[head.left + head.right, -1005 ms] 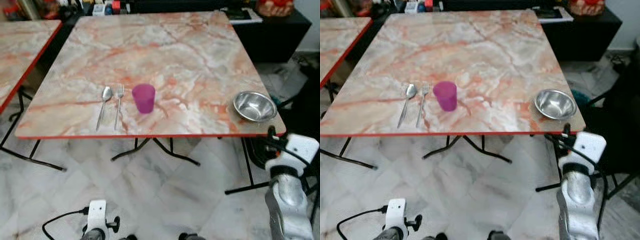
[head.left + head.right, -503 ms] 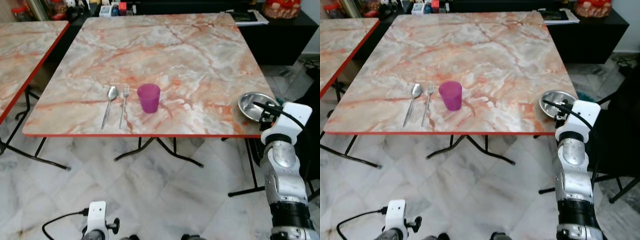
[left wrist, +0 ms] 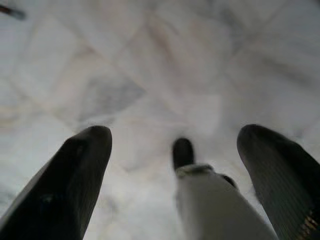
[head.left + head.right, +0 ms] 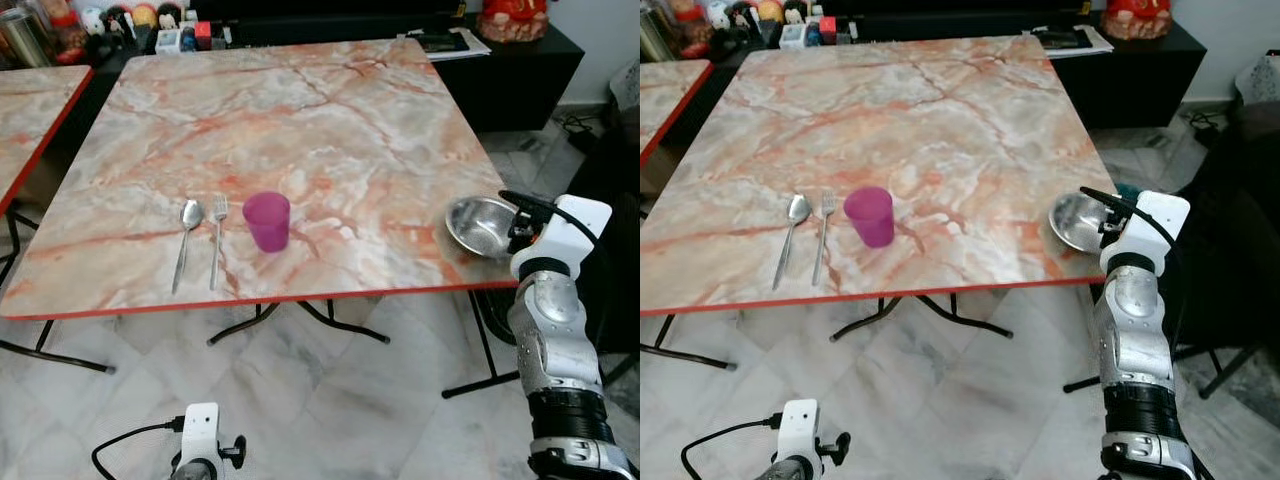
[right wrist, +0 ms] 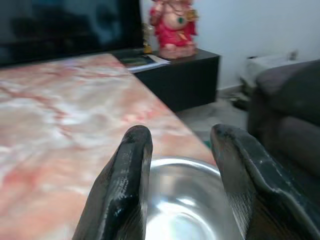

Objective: Setting the table

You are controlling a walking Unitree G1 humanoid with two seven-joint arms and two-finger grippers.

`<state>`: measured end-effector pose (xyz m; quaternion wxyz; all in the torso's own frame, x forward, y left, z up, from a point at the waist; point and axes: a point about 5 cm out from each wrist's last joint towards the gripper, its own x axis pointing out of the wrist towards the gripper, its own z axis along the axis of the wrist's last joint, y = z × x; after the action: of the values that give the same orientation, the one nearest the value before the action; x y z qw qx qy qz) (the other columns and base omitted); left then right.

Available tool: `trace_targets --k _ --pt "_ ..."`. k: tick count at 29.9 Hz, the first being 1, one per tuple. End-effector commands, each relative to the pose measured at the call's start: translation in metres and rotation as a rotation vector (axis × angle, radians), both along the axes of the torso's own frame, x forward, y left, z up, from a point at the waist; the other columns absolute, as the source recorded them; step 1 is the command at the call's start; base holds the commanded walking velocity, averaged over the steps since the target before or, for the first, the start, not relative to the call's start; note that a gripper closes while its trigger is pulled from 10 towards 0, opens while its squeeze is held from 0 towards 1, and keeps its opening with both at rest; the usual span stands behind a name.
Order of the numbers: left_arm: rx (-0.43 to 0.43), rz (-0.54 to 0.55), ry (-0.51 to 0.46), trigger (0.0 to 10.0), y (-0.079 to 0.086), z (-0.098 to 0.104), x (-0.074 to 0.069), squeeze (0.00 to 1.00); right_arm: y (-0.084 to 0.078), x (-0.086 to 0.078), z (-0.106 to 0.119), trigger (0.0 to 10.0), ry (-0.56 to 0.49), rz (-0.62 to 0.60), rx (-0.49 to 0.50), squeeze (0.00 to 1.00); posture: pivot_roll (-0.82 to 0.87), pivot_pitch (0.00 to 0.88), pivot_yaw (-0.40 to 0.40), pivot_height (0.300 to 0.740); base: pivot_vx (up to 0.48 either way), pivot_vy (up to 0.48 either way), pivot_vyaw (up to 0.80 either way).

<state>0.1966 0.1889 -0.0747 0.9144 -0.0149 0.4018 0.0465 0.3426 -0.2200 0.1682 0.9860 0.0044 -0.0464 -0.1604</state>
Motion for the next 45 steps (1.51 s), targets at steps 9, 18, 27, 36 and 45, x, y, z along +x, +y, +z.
trace_targets --k 9,18,27,36,45 --pt "-0.007 -0.008 -0.024 10.0 -0.005 0.003 0.005 0.00 -0.009 0.002 0.005 10.0 -0.008 -0.030 0.011 0.00 -0.14 0.154 0.028 0.740 0.331 0.000 0.00" --pt "-0.015 -0.002 -0.030 10.0 -0.005 0.003 0.005 0.00 -0.010 -0.001 0.014 10.0 -0.037 -0.040 0.019 1.00 -0.15 0.159 0.034 0.740 0.171 0.000 0.00" --pt "-0.019 -0.009 -0.031 10.0 -0.006 0.003 0.004 0.00 -0.024 -0.010 0.029 10.0 -0.012 -0.138 0.000 1.00 -0.15 0.167 0.045 0.740 0.000 0.000 0.00" --pt "-0.028 -0.022 -0.019 10.0 -0.004 0.001 0.003 0.00 -0.025 -0.021 0.035 10.0 0.067 -0.158 -0.103 1.00 -0.15 0.168 0.052 0.740 0.000 0.000 0.00" --pt "-0.033 -0.023 0.017 10.0 -0.002 -0.004 -0.007 0.00 -0.039 -0.039 0.008 10.0 0.218 -0.206 0.040 0.00 -0.15 0.169 0.056 0.740 0.000 0.000 0.00"
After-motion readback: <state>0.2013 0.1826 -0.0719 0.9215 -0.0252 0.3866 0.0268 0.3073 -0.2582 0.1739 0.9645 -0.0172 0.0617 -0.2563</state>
